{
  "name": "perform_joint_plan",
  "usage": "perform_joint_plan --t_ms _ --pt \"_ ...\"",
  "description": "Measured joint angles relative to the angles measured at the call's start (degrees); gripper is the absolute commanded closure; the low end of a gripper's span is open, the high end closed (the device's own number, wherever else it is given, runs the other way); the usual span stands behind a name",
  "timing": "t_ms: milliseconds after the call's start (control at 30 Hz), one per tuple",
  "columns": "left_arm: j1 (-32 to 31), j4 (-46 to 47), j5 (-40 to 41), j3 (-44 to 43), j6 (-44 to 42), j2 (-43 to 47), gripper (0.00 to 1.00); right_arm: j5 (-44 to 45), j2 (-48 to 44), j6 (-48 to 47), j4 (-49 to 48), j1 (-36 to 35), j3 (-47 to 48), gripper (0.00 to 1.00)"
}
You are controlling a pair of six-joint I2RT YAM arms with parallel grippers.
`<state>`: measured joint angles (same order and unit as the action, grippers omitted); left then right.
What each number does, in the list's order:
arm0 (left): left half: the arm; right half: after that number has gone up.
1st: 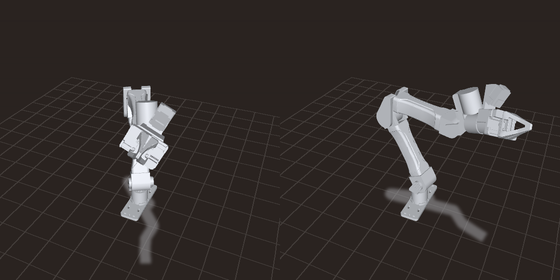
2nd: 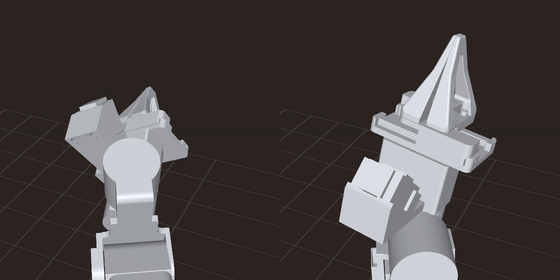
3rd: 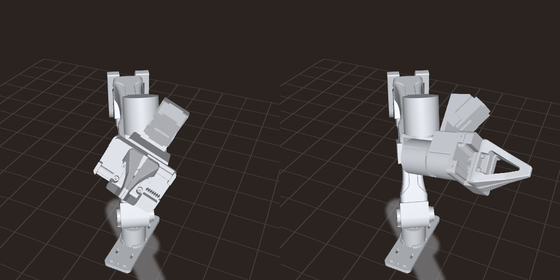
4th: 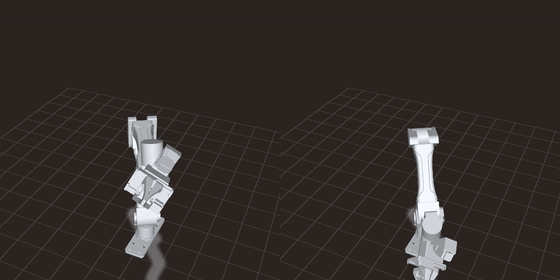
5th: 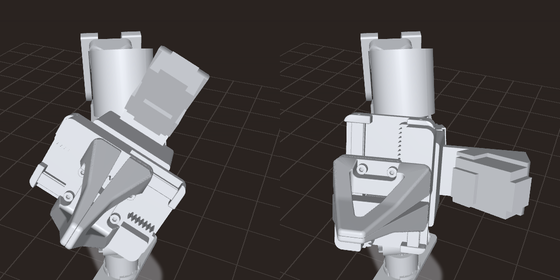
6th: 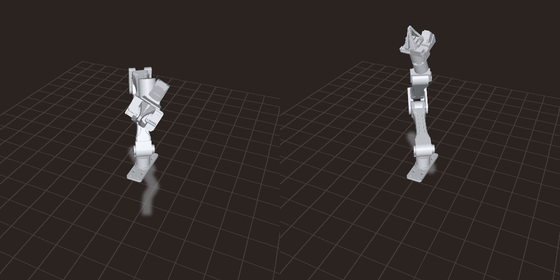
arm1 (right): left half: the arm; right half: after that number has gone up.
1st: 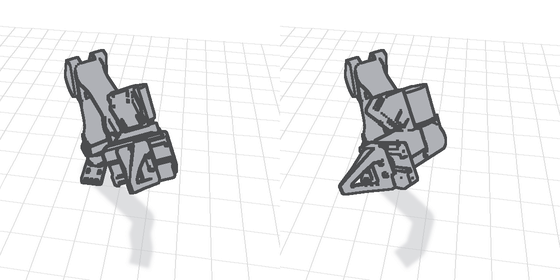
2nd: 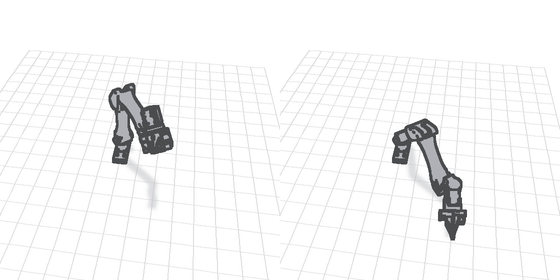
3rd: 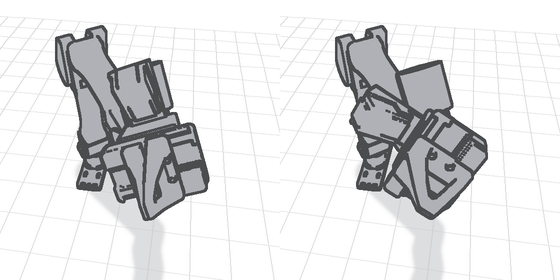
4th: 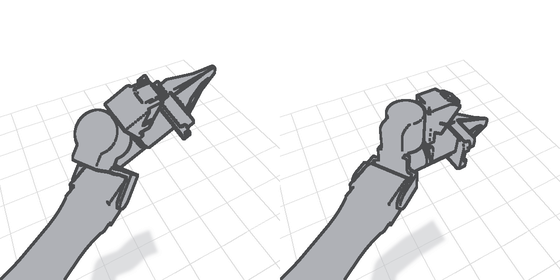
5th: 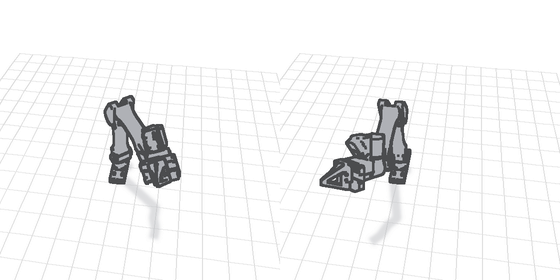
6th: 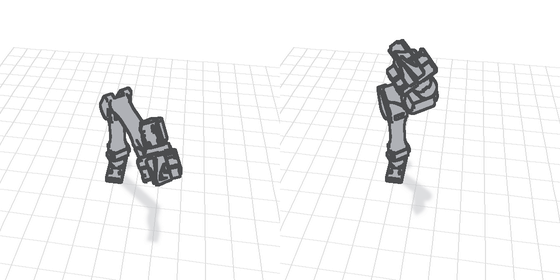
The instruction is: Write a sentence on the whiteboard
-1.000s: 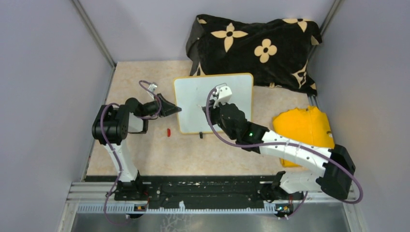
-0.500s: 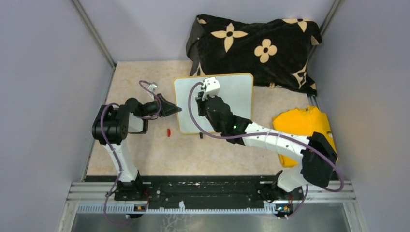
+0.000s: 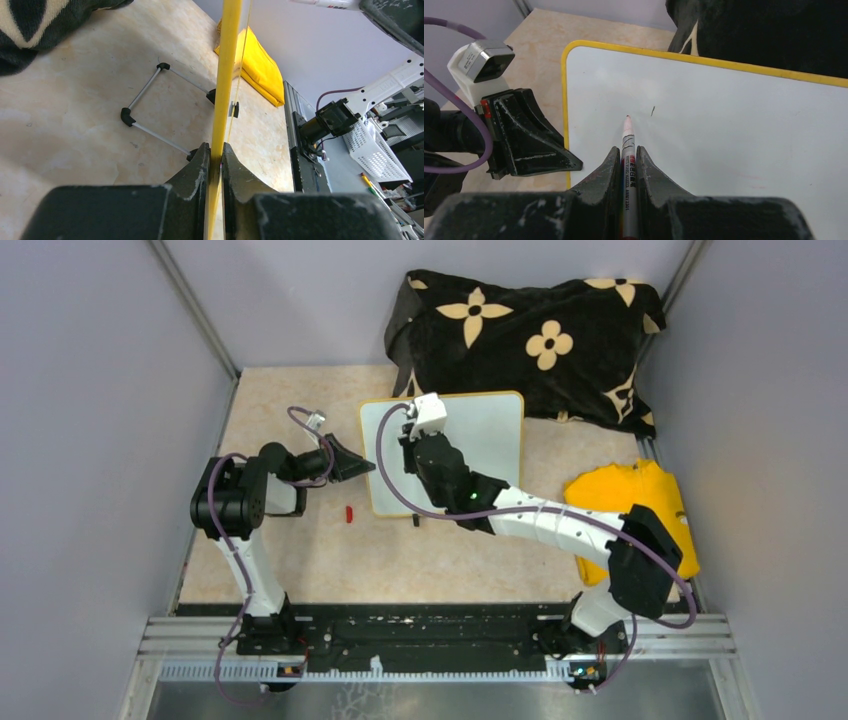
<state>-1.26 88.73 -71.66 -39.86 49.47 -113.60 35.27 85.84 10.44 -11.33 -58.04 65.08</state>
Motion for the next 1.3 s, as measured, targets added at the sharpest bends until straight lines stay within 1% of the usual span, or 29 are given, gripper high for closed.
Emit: perform_joint_plan --t_ms 767,1300 --pt "0.0 0.0 0.2 0.0 0.2 -0.3 1.0 2.4 5.4 -0.4 0.3 0.0 3.3 1.0" --pt "0.0 0.0 0.3 0.0 0.4 -0.3 1.0 0.9 6.8 -0.8 1.0 0.0 5.2 1.0"
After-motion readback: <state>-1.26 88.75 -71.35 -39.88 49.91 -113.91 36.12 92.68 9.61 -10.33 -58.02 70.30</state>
